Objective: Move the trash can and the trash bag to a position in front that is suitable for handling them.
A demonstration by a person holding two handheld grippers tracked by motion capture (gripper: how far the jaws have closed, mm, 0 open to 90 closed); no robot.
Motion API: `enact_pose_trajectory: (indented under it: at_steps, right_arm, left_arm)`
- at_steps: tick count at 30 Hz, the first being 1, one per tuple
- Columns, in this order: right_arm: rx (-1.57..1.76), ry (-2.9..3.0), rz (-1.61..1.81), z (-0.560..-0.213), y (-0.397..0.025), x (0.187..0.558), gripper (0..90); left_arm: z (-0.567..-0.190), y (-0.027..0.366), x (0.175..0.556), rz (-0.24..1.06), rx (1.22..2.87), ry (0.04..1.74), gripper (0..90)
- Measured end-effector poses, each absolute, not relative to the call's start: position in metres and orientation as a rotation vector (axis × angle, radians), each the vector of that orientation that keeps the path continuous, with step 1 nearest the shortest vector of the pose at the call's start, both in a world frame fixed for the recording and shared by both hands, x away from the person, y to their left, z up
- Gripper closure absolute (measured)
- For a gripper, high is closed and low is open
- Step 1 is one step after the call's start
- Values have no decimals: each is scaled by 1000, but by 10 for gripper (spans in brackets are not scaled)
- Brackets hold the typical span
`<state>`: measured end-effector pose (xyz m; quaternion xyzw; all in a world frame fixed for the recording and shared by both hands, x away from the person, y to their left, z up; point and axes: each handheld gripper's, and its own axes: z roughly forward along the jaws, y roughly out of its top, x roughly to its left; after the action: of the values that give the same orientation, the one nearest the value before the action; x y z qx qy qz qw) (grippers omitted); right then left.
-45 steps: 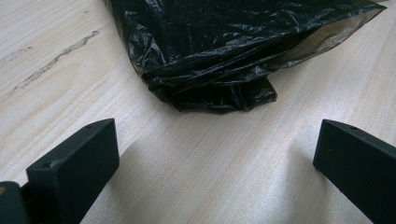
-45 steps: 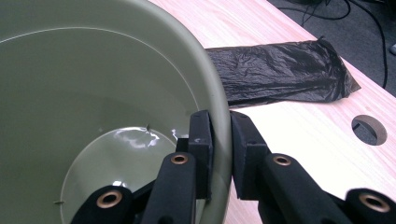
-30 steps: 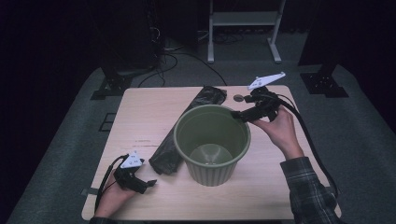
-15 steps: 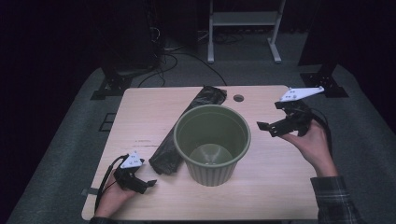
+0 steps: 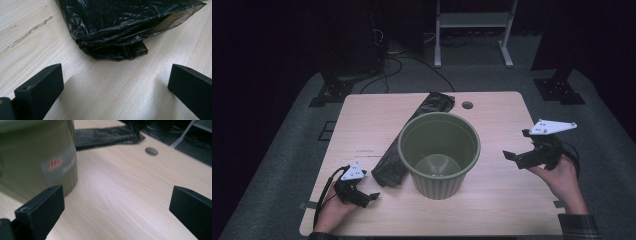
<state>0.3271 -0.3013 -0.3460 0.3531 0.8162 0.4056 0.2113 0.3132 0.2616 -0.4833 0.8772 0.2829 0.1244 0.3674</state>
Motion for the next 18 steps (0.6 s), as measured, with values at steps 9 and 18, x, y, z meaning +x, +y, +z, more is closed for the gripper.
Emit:
enact_pose_trajectory:
  at_steps: [9,18]
  right_arm:
    - [1044,2304,1119,-397,-312,314,0]
    - [1077,2280,1136,-435,-318,300,0]
  left_arm:
    - [-483,262,313,320,2252,727,0]
    - [-483,262,313,320,2252,727,0]
